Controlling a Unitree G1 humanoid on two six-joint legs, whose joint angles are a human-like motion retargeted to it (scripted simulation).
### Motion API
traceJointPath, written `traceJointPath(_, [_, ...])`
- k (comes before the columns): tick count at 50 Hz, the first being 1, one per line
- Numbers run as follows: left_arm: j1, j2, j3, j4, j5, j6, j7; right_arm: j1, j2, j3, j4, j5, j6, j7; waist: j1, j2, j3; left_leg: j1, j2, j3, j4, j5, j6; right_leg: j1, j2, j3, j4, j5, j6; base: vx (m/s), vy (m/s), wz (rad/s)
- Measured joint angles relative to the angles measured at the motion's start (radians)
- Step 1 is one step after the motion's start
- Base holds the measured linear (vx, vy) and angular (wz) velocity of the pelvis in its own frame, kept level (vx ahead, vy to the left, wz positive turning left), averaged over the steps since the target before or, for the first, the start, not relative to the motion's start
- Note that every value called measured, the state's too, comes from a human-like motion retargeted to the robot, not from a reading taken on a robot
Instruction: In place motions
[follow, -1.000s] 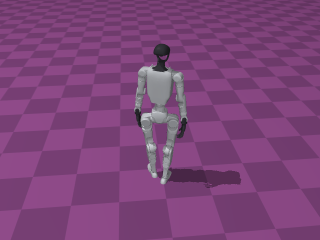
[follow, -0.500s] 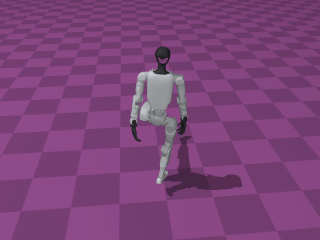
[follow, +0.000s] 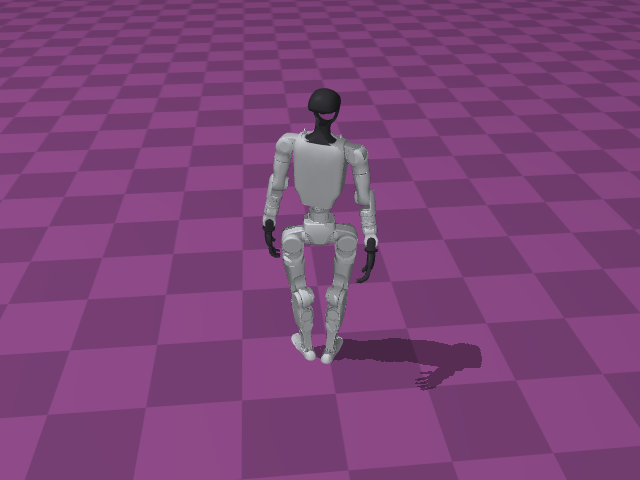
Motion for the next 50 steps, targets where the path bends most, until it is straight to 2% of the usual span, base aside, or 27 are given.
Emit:
traceJointPath(1, [-0.020,0.001,0.006,-0.001,-0.001,0.003,-0.006,0.012,-0.005,-0.003,0.000,0.012,0.025,-0.012,-0.048,0.003,-0.028,-0.023,-0.028,-0.130,-0.033,0.029,-0.015,-0.012,-0.017,-0.038,-0.015,0.001,0.008,0.03,0.03,1.50])
traceJointPath(2, [-0.042,0.002,0.014,-0.003,0.000,0.005,-0.010,0.020,-0.008,-0.007,0.000,0.026,0.042,-0.027,-0.082,0.007,-0.050,-0.048,-0.043,-0.190,-0.047,0.044,-0.023,-0.026,-0.028,-0.062,-0.027,0.002,0.014,-0.14,0.05,1.03])
traceJointPath(3, [-0.069,0.004,0.026,-0.009,0.002,0.006,-0.010,0.021,-0.007,-0.012,0.000,0.043,0.044,-0.050,-0.085,0.014,-0.059,-0.075,-0.031,-0.106,-0.022,0.031,-0.019,-0.045,-0.026,-0.057,-0.034,0.006,0.016,-0.14,0.08,0.52])
traceJointPath(5, [-0.118,0.008,0.005,-0.035,0.000,0.006,-0.014,0.032,-0.006,-0.034,0.000,0.087,0.018,-0.079,-0.099,0.013,-0.041,-0.116,-0.057,-0.253,-0.004,0.040,0.017,-0.039,-0.031,-0.076,-0.046,0.012,0.023,-0.03,0.08,0.28])
traceJointPath(7, [-0.157,0.013,-0.046,-0.074,0.001,0.003,-0.019,0.045,0.001,-0.031,0.000,0.144,-0.011,-0.062,-0.025,-0.014,-0.007,-0.096,-0.054,-0.198,0.016,0.029,0.030,-0.015,-0.033,-0.063,-0.046,0.023,0.019,0.10,0.06,-0.53])
traceJointPath(10, [-0.166,0.008,-0.095,-0.139,0.005,-0.012,-0.019,0.023,0.019,0.009,0.000,0.162,-0.001,-0.040,0.066,-0.051,-0.001,-0.064,-0.065,-0.145,0.014,0.019,0.033,-0.014,-0.057,-0.034,-0.028,0.028,0.017,0.09,0.09,-0.87])
traceJointPath(12, [-0.143,-0.001,-0.092,-0.157,-0.001,-0.028,-0.009,-0.020,0.043,0.024,-0.003,0.097,0.002,-0.051,0.086,-0.053,-0.014,-0.057,-0.072,-0.134,0.002,0.022,0.039,-0.022,-0.053,-0.003,-0.023,0.030,0.016,0.05,0.08,-0.71])
traceJointPath(17, [-0.102,-0.013,-0.026,-0.068,0.000,-0.031,-0.015,-0.100,0.115,0.119,-0.165,-0.029,-0.039,-0.009,0.015,-0.027,-0.044,-0.064,-0.061,-0.115,-0.013,0.023,0.040,-0.037,-0.042,0.004,-0.032,0.038,0.025,0.05,0.03,-0.14])
traceJointPath(22, [-0.075,-0.009,0.004,0.061,0.045,0.008,-0.027,-0.173,0.181,0.198,-0.334,0.014,-0.106,0.039,0.010,-0.035,-0.026,-0.051,-0.061,-0.103,-0.011,0.017,0.047,-0.034,-0.043,0.017,-0.028,0.043,0.027,-0.01,0.05,-0.15])
traceJointPath(26, [-0.016,-0.015,0.003,0.082,0.066,0.017,-0.033,-0.219,0.210,0.240,-0.407,0.035,-0.123,0.076,0.027,-0.051,-0.035,-0.045,-0.071,-0.100,-0.011,0.014,0.051,-0.031,-0.051,0.022,-0.032,0.047,0.031,0.07,0.04,-0.04])
traceJointPath(31, [0.048,-0.026,0.009,0.065,0.079,0.013,-0.046,-0.251,0.207,0.262,-0.440,0.011,-0.143,0.078,0.051,-0.073,-0.027,-0.032,-0.088,-0.109,-0.007,0.009,0.063,-0.019,-0.065,0.025,-0.030,0.047,0.037,0.07,0.09,0.09])
traceJointPath(38, [0.109,-0.038,0.000,0.040,0.088,-0.009,-0.042,-0.223,0.164,0.203,-0.348,-0.005,-0.125,0.046,0.001,-0.088,-0.038,-0.009,-0.120,-0.231,0.005,-0.009,0.070,0.007,-0.114,-0.078,-0.010,0.017,0.062,0.11,0.12,0.79])
traceJointPath(40, [0.111,-0.041,0.017,0.049,0.081,-0.012,-0.033,-0.207,0.151,0.178,-0.296,-0.001,-0.114,0.039,0.066,-0.084,-0.032,-0.024,-0.116,-0.185,0.020,-0.006,0.091,-0.002,-0.101,-0.024,0.016,0.009,0.063,0.12,0.14,-0.80])
traceJointPath(45, [0.105,-0.034,0.044,0.073,0.063,-0.006,-0.043,-0.154,0.122,0.120,-0.193,0.004,-0.077,0.031,0.083,-0.056,-0.021,-0.032,-0.074,-0.198,0.054,-0.018,0.098,-0.111,-0.088,0.034,0.260,-0.024,0.052,0.08,0.09,-0.22])
traceJointPath(47, [0.101,-0.022,0.046,0.082,0.054,-0.005,-0.040,-0.133,0.112,0.108,-0.176,-0.003,-0.066,0.036,0.133,-0.067,-0.010,-0.015,-0.060,-0.118,0.052,-0.024,0.090,-0.165,-0.091,0.122,0.296,-0.051,0.070,0.03,0.03,-1.94])
traceJointPath(48, [0.093,-0.013,0.052,0.093,0.055,0.001,-0.037,-0.123,0.108,0.105,-0.174,-0.008,-0.065,0.039,0.213,-0.093,-0.014,-0.001,-0.068,-0.016,0.042,-0.034,0.083,-0.203,-0.078,0.220,0.288,-0.074,0.062,-0.01,0.01,-3.01])
traceJointPath(50, [0.082,0.000,0.053,0.107,0.066,0.014,-0.023,-0.089,0.103,0.081,-0.178,0.000,-0.075,0.038,0.253,-0.110,-0.007,0.019,-0.073,0.039,0.036,-0.044,0.084,-0.257,-0.057,0.267,0.217,-0.101,0.028,0.00,0.00,-1.06])
